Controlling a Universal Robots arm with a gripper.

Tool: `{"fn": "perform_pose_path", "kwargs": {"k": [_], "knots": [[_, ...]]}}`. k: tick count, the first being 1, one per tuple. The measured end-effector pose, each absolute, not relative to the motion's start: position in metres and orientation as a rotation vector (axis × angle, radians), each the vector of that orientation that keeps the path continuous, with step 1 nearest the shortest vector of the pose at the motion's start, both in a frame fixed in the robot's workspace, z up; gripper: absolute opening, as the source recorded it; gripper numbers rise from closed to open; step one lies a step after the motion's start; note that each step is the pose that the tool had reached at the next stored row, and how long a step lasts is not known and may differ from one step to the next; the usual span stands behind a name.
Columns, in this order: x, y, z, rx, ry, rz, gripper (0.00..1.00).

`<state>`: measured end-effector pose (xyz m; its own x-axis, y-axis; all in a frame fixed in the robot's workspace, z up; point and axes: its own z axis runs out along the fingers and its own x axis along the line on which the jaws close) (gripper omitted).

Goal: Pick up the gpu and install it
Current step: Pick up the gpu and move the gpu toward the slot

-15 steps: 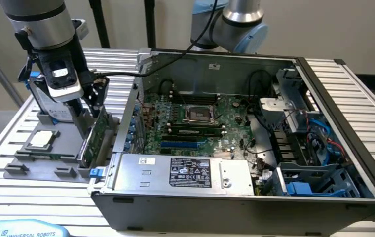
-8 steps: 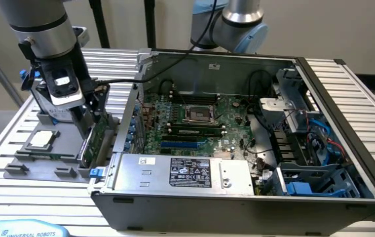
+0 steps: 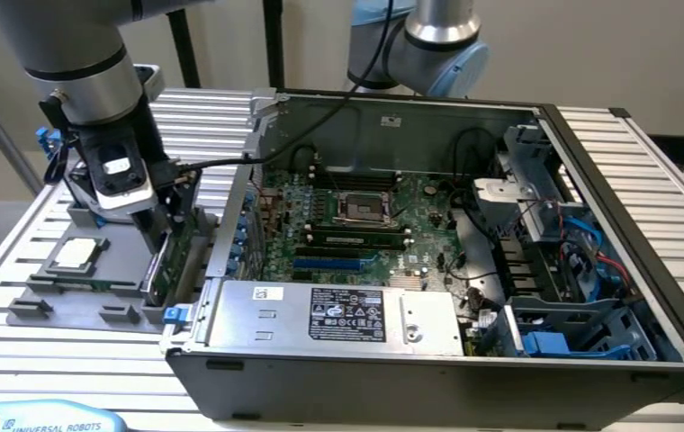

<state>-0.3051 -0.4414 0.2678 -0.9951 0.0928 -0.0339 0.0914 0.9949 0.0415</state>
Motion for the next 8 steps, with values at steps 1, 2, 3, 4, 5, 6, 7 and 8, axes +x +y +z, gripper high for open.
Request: {"fn": "perform_pose_path", "kwargs": {"k": [1, 2, 3, 4, 5, 6, 7, 8], "knots": [[-0.305, -0.442, 0.266, 0.143, 3.101, 0.062, 0.48], [-0.305, -0.442, 0.264, 0.143, 3.101, 0.062, 0.48], [-0.305, -0.443, 0.262, 0.143, 3.1, 0.062, 0.48], [-0.305, -0.443, 0.261, 0.143, 3.1, 0.062, 0.48], [-0.305, -0.444, 0.259, 0.143, 3.099, 0.062, 0.48], [-0.305, -0.444, 0.257, 0.143, 3.098, 0.062, 0.48], [-0.306, -0.445, 0.255, 0.143, 3.097, 0.062, 0.48], [-0.306, -0.445, 0.253, 0.143, 3.096, 0.063, 0.48]]}}
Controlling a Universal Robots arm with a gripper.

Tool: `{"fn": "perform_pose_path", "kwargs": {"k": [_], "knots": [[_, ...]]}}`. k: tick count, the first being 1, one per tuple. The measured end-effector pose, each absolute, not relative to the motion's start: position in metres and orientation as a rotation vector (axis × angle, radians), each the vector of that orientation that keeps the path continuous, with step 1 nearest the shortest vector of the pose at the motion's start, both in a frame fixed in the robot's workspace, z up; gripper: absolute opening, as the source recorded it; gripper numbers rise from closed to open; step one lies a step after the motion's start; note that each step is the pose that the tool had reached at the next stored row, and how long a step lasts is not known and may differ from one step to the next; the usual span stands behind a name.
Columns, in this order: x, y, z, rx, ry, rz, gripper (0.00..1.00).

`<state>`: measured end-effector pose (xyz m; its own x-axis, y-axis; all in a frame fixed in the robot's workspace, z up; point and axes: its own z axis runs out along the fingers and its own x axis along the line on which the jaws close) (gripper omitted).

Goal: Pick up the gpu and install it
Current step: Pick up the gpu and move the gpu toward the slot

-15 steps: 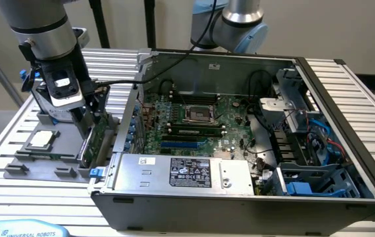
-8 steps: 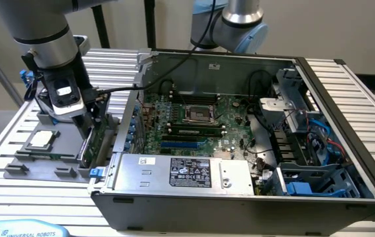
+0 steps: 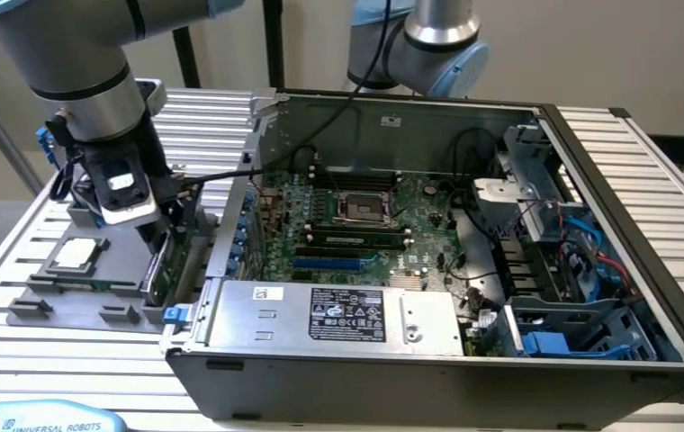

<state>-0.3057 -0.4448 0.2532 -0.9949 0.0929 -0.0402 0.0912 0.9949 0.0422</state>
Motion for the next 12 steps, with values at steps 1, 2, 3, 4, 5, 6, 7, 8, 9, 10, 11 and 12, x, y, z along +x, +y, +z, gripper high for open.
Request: {"fn": "perform_pose_path", "kwargs": {"k": [1, 2, 3, 4, 5, 6, 7, 8, 9, 10, 11, 12], "knots": [[-0.3058, -0.445, 0.2514, 0.143, 3.094, 0.063, 0.48], [-0.3061, -0.4451, 0.25, 0.143, 3.093, 0.062, 0.48], [-0.3064, -0.4451, 0.2489, 0.142, 3.092, 0.063, 0.48], [-0.3068, -0.4451, 0.2479, 0.142, 3.092, 0.062, 0.48], [-0.3072, -0.4452, 0.2471, 0.142, 3.091, 0.062, 0.48], [-0.3075, -0.4452, 0.2464, 0.142, 3.091, 0.062, 0.48], [-0.308, -0.4451, 0.2457, 0.142, 3.091, 0.063, 0.48], [-0.3086, -0.4451, 0.2449, 0.143, 3.091, 0.063, 0.48], [-0.3094, -0.4451, 0.2443, 0.143, 3.09, 0.063, 0.48], [-0.3102, -0.4451, 0.2438, 0.144, 3.09, 0.063, 0.48], [-0.3107, -0.4451, 0.2433, 0.145, 3.09, 0.063, 0.48], [-0.3109, -0.4451, 0.2429, 0.147, 3.09, 0.063, 0.48]]}}
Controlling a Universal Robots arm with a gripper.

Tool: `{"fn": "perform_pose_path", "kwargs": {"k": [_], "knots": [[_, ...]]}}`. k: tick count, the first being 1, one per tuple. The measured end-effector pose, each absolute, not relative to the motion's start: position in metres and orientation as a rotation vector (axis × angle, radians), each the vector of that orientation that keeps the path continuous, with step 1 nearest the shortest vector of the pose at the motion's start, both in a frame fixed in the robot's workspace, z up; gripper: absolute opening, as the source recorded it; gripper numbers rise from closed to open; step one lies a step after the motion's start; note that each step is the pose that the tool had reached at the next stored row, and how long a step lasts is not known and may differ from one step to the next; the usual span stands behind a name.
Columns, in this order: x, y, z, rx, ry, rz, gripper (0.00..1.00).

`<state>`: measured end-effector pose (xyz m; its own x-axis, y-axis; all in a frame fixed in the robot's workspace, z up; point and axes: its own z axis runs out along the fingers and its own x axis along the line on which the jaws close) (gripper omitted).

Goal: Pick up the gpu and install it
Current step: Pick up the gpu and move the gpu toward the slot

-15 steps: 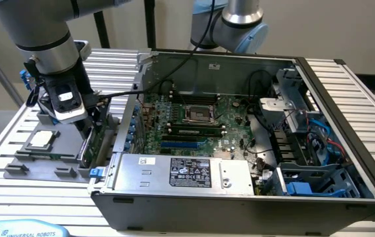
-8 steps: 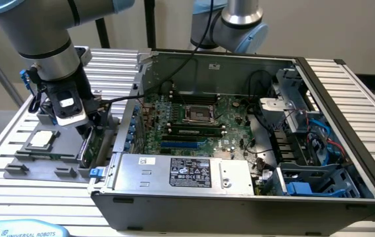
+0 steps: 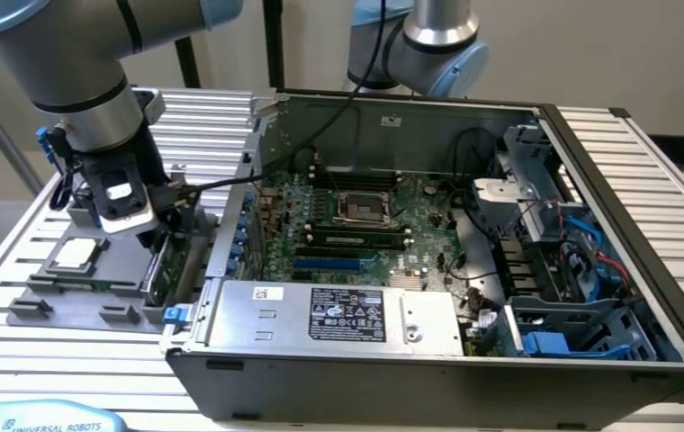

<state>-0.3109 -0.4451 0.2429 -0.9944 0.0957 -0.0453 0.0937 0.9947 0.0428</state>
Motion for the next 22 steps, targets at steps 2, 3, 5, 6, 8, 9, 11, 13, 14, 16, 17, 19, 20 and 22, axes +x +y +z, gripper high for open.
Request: {"fn": "perform_pose_path", "kwargs": {"k": [2, 3, 5, 6, 8, 9, 11, 13, 14, 16, 17, 19, 20, 22], "knots": [[-0.3111, -0.4452, 0.2426, 0.154, 3.09, 0.062, 0.48], [-0.3112, -0.4451, 0.2424, 0.16, 3.09, 0.062, 0.48], [-0.3112, -0.4451, 0.242, 0.175, 3.089, 0.062, 0.48], [-0.3112, -0.4451, 0.2419, 0.179, 3.088, 0.061, 0.48], [-0.3112, -0.4451, 0.2414, 0.184, 3.087, 0.06, 0.48], [-0.3112, -0.4451, 0.2413, 0.184, 3.087, 0.06, 0.48], [-0.3112, -0.4451, 0.2409, 0.185, 3.087, 0.06, 0.48], [-0.3112, -0.445, 0.2406, 0.185, 3.086, 0.06, 0.48], [-0.3112, -0.445, 0.2404, 0.185, 3.086, 0.06, 0.48], [-0.3112, -0.445, 0.2403, 0.185, 3.086, 0.06, 0.46], [-0.3112, -0.4449, 0.2401, 0.185, 3.086, 0.06, 0.46], [-0.3112, -0.4447, 0.2399, 0.185, 3.085, 0.06, 0.39], [-0.3112, -0.4444, 0.2396, 0.185, 3.084, 0.06, 0.39], [-0.3112, -0.4438, 0.2392, 0.185, 3.083, 0.06, 0.39]]}}
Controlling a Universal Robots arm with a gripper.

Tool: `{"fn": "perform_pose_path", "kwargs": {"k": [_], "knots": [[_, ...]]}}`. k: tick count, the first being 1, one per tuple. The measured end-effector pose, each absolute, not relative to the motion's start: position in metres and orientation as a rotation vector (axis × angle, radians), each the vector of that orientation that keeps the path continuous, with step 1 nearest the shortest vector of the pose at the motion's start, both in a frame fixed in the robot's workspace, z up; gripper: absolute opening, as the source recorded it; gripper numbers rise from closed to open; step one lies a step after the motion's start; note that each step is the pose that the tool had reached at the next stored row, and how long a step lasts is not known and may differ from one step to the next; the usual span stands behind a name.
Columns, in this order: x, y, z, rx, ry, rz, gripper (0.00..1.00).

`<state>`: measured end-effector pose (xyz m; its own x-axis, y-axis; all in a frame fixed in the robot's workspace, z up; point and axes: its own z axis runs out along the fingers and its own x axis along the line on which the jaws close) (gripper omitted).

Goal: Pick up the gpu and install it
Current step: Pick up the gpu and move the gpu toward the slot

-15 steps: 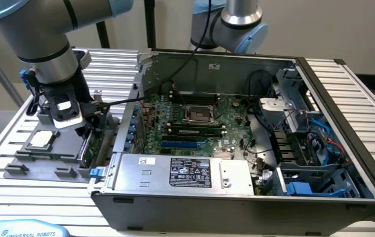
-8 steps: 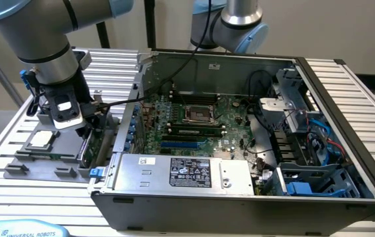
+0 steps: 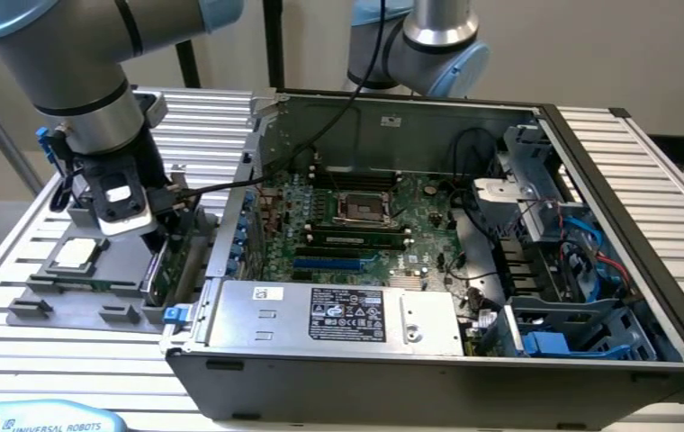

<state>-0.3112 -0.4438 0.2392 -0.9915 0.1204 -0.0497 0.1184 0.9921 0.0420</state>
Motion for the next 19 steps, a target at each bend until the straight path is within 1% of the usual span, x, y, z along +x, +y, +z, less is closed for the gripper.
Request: {"fn": "perform_pose_path", "kwargs": {"k": [11, 12, 13, 14, 17, 19], "knots": [[-0.3112, -0.4422, 0.2363, 0.184, 3.077, 0.058, 0.39], [-0.3112, -0.4422, 0.2362, 0.184, 3.077, 0.058, 0.36], [-0.3112, -0.4422, 0.2361, 0.184, 3.077, 0.057, 0.36], [-0.3112, -0.4422, 0.2361, 0.184, 3.077, 0.057, 0.29], [-0.3112, -0.4421, 0.2361, 0.184, 3.077, 0.056, 0.29], [-0.3112, -0.4421, 0.2361, 0.184, 3.077, 0.056, 0.27]]}}
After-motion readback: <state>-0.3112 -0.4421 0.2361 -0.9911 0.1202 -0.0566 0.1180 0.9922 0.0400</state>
